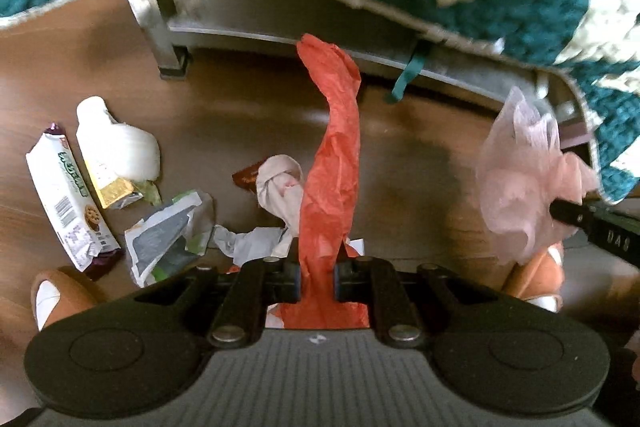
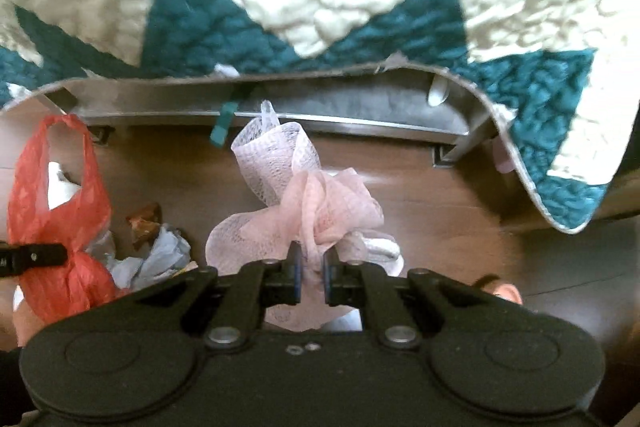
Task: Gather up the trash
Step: 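Lift the pink scrunchie and red bag off the floor with both tools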
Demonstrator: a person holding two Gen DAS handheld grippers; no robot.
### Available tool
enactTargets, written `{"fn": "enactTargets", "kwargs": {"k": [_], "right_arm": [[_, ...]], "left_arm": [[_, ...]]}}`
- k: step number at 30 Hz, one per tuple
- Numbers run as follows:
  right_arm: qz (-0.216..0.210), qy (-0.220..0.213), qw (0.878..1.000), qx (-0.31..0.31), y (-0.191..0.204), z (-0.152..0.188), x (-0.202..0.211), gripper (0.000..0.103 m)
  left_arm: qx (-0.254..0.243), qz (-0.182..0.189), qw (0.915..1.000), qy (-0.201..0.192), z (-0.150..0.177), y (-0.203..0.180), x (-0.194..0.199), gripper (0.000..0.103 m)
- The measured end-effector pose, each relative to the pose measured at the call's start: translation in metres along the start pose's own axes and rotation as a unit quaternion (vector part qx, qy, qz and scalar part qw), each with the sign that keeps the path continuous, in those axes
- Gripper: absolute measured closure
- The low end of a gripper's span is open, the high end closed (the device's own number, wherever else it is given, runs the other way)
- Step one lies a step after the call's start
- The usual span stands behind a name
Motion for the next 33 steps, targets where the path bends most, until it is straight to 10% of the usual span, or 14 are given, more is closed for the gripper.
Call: {"fn": "enactTargets", "kwargs": {"k": [10, 22, 33], "right_arm": [[-0.050, -0.052, 0.997, -0.001, -0.008, 0.006, 0.069, 0.095], [-0.047, -0.034, 0.998, 0.008, 0.003, 0.007, 0.037, 0.095], [-0.061, 0.010, 0.997, 0.048, 0.025, 0.008, 0.021, 0.094]], "left_arm": [[-0.017, 0.108, 0.9939, -0.013, -0.005, -0.019, 0.072, 0.090], [-0.122, -0.010, 0.9924, 0.013, -0.006, -0.020, -0.020, 0.090], [-0.130, -0.027, 0.9892, 0.062, -0.009, 0.019, -0.103, 0.090]]}}
Point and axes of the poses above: each gripper's, at about its wrist camera, not at the fingertips, and x roughly against the way its jaws point, y to its left, z to its underside, the point moved 5 cm from there along -x, roughly the way its jaws point, and after that the axes turned 12 degrees about z, right-handed, at the moved point
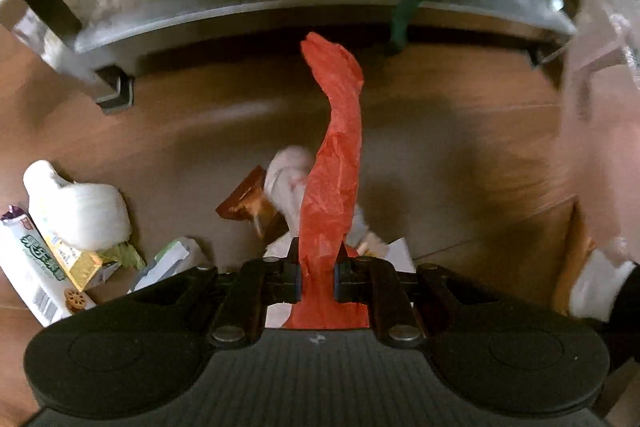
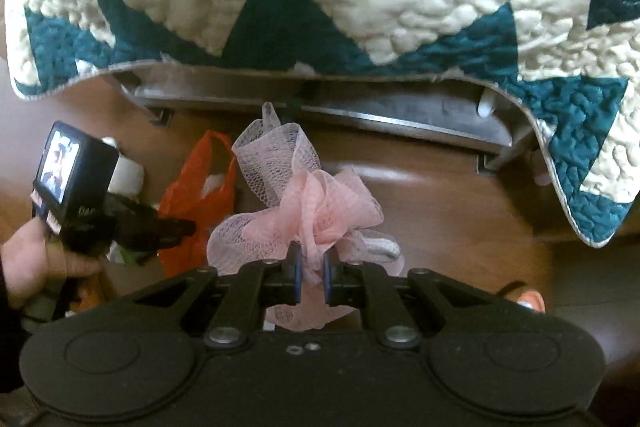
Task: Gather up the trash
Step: 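Lift the pink scrunchie and red bag off the floor with both tools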
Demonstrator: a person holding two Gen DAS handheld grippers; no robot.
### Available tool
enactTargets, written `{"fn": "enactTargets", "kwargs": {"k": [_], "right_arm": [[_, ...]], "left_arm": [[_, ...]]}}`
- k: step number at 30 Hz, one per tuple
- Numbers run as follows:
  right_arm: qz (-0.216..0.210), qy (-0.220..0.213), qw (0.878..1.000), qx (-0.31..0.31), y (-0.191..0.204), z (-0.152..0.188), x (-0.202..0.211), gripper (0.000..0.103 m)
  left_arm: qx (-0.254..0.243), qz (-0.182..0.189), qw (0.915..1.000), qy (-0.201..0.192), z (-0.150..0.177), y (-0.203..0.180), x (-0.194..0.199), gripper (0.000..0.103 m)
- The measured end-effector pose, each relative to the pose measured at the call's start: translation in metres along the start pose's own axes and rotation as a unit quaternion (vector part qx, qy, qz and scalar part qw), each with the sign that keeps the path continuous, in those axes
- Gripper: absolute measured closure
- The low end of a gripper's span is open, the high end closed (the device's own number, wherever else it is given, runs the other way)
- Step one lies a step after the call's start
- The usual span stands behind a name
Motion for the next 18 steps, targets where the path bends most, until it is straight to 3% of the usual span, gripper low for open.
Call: {"fn": "enactTargets", "kwargs": {"k": [8, 14, 16, 18], "right_arm": [[-0.004, 0.018, 1.000, -0.011, 0.001, 0.003, -0.006, 0.094], [-0.001, 0.017, 1.000, -0.013, 0.000, 0.004, -0.007, 0.093], [0.000, 0.017, 1.000, -0.017, -0.001, 0.003, -0.007, 0.093], [0.000, 0.016, 1.000, -0.019, -0.001, 0.003, -0.007, 0.093]], "left_arm": [[-0.014, 0.001, 0.9999, 0.001, 0.000, -0.001, -0.009, 0.089], [-0.032, -0.010, 0.9994, -0.001, 0.011, -0.010, -0.001, 0.070], [-0.045, -0.017, 0.9988, -0.008, 0.015, -0.015, 0.005, 0.058], [-0.068, -0.026, 0.9972, -0.015, 0.018, -0.021, 0.009, 0.056]]}}
Point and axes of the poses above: each gripper's, at about its wrist camera, not at the fingertips, and x roughly against the way its jaws point, y to its left, z to its underside, the point moved 5 cm from there along -x, roughly the way its jaws point, and after that the axes turned 12 degrees about z, right-handed, at the moved point
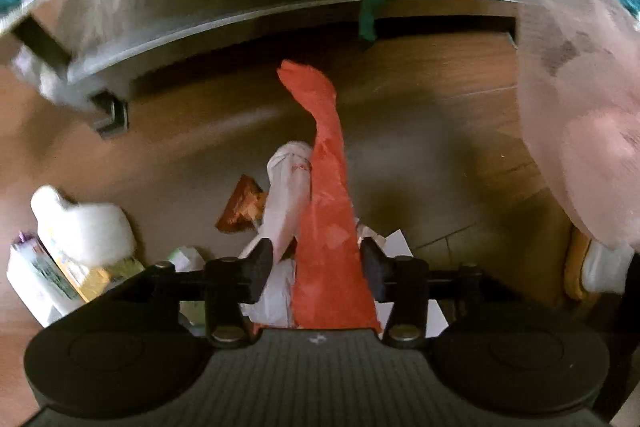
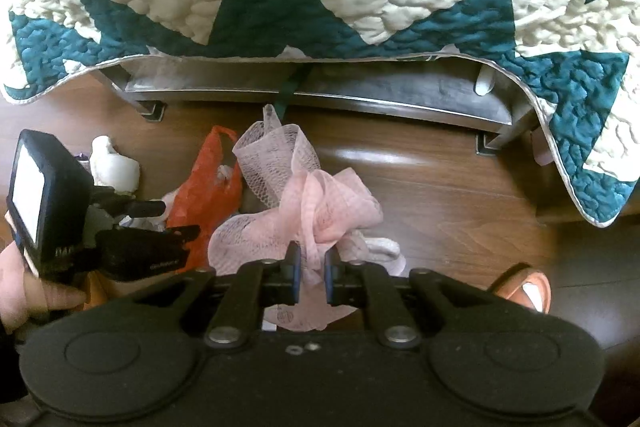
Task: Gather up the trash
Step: 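Lift the pink scrunchie and red bag off the floor with both tools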
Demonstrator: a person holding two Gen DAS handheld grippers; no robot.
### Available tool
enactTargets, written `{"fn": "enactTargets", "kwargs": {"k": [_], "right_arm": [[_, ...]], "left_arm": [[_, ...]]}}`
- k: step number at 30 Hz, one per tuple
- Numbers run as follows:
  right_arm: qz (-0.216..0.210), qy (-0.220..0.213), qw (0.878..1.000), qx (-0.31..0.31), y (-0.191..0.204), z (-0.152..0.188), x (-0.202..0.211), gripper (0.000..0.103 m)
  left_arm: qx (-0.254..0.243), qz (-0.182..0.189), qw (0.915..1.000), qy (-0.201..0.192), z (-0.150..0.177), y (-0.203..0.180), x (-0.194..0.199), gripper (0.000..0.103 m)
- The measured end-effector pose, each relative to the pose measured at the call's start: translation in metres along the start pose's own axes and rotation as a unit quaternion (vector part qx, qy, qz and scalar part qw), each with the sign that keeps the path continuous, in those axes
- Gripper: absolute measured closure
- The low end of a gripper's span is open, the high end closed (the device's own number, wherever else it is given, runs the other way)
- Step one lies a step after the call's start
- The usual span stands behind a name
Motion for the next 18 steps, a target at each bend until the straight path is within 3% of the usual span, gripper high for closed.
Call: {"fn": "enactTargets", "kwargs": {"k": [2, 3, 4, 5, 12, 18], "right_arm": [[0.001, 0.000, 1.000, 0.000, 0.001, 0.001, 0.000, 0.093], [0.000, -0.001, 1.000, 0.001, 0.001, 0.001, 0.000, 0.093], [0.000, -0.001, 1.000, 0.001, 0.001, 0.001, 0.000, 0.093], [0.000, -0.002, 1.000, 0.002, 0.002, 0.001, 0.000, 0.093], [-0.016, -0.015, 1.000, -0.007, -0.002, -0.003, 0.006, 0.094], [-0.025, -0.062, 0.998, -0.021, -0.010, -0.007, 0.028, 0.095]], "left_arm": [[-0.021, -0.015, 0.9997, -0.003, -0.001, -0.006, 0.003, 0.056], [-0.034, -0.023, 0.9992, -0.002, -0.001, -0.010, 0.003, 0.065], [-0.044, -0.026, 0.9987, 0.002, -0.001, -0.013, 0.001, 0.086], [-0.051, -0.029, 0.9982, 0.007, 0.000, -0.015, -0.002, 0.091], [-0.044, -0.020, 0.9989, 0.003, -0.001, -0.019, 0.003, 0.097], [-0.010, 0.001, 0.9995, -0.031, -0.011, -0.026, 0.051, 0.097]]}}
Point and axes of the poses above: each gripper's, at about its wrist camera, not at the fingertips, and x roughly against the way its jaws point, y to its left, z to its underside, the point moved 5 cm from there along -x, roughly the way its jaws point, and after that the axes turned 12 degrees about z, right-handed, at the moved point
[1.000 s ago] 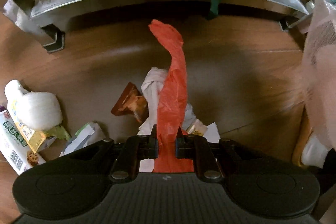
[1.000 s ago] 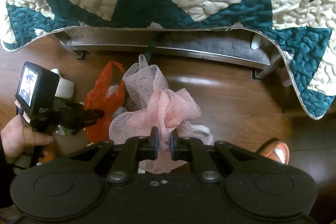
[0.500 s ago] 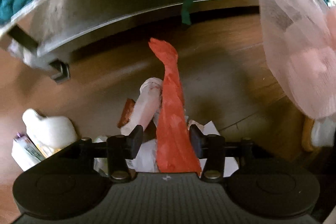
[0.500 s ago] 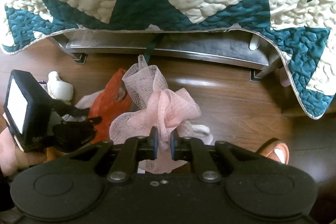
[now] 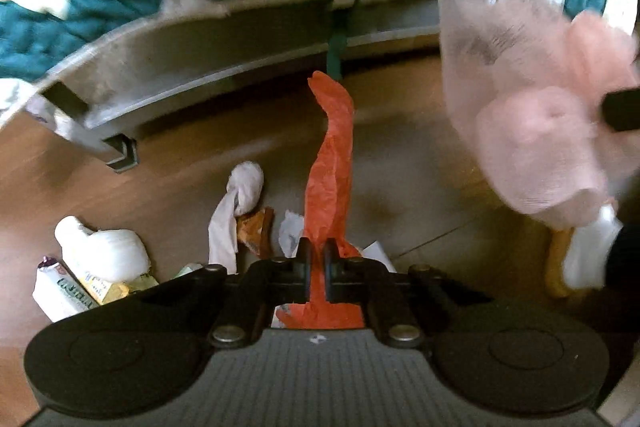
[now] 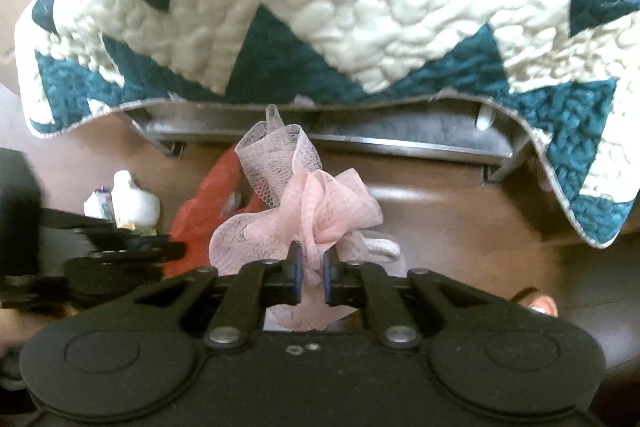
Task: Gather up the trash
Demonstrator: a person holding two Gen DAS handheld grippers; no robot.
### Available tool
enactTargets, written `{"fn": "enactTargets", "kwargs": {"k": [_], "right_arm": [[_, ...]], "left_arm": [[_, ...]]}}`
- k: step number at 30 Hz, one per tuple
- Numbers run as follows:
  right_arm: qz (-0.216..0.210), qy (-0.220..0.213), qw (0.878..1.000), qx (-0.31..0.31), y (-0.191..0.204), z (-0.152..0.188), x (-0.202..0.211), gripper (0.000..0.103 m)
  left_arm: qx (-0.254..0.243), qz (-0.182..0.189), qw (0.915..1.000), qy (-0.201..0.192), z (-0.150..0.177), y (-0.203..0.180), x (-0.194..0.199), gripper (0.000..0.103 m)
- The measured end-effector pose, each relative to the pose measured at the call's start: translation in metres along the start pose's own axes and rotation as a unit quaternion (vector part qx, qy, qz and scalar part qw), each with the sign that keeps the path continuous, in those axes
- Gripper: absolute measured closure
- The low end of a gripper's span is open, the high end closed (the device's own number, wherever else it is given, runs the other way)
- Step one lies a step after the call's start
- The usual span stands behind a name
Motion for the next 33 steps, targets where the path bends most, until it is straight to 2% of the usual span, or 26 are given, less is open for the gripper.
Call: {"fn": "enactTargets", "kwargs": {"k": [4, 7, 12, 16, 24, 28, 33], "right_arm": [[0.004, -0.024, 1.000, -0.016, -0.006, -0.001, 0.024, 0.095], [0.002, -0.052, 0.999, -0.011, -0.005, 0.000, 0.058, 0.096], [-0.002, -0.095, 0.995, 0.005, -0.016, 0.006, 0.136, 0.096], [0.015, -0.151, 0.988, 0.018, -0.035, 0.013, 0.208, 0.096], [0.055, -0.233, 0.971, 0.022, -0.082, 0.032, 0.334, 0.097], [0.086, -0.290, 0.953, 0.026, -0.108, 0.037, 0.398, 0.097], [0.121, -0.326, 0.937, 0.022, -0.141, 0.043, 0.457, 0.097]], "left_arm": [[0.024, 0.014, 0.9989, -0.037, -0.005, -0.008, 0.048, 0.098], [0.031, 0.024, 0.9970, -0.066, -0.006, -0.017, 0.089, 0.098], [0.028, 0.038, 0.9912, -0.124, -0.010, -0.039, 0.167, 0.098], [0.013, 0.048, 0.9844, -0.169, -0.018, -0.066, 0.223, 0.098], [-0.049, 0.088, 0.9611, -0.257, -0.035, -0.148, 0.320, 0.098], [-0.079, 0.103, 0.9478, -0.291, -0.047, -0.192, 0.354, 0.098], [-0.102, 0.132, 0.9298, -0.328, -0.069, -0.244, 0.401, 0.098]]}}
Point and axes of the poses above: each gripper's, at about its wrist camera, not at the fingertips, and x roughly against the way its jaws point, y to its left, z to its underside, the point moved 5 cm from there along -x, roughly the way its jaws point, and after that the axes turned 12 degrees about z, right-handed, at the moved point
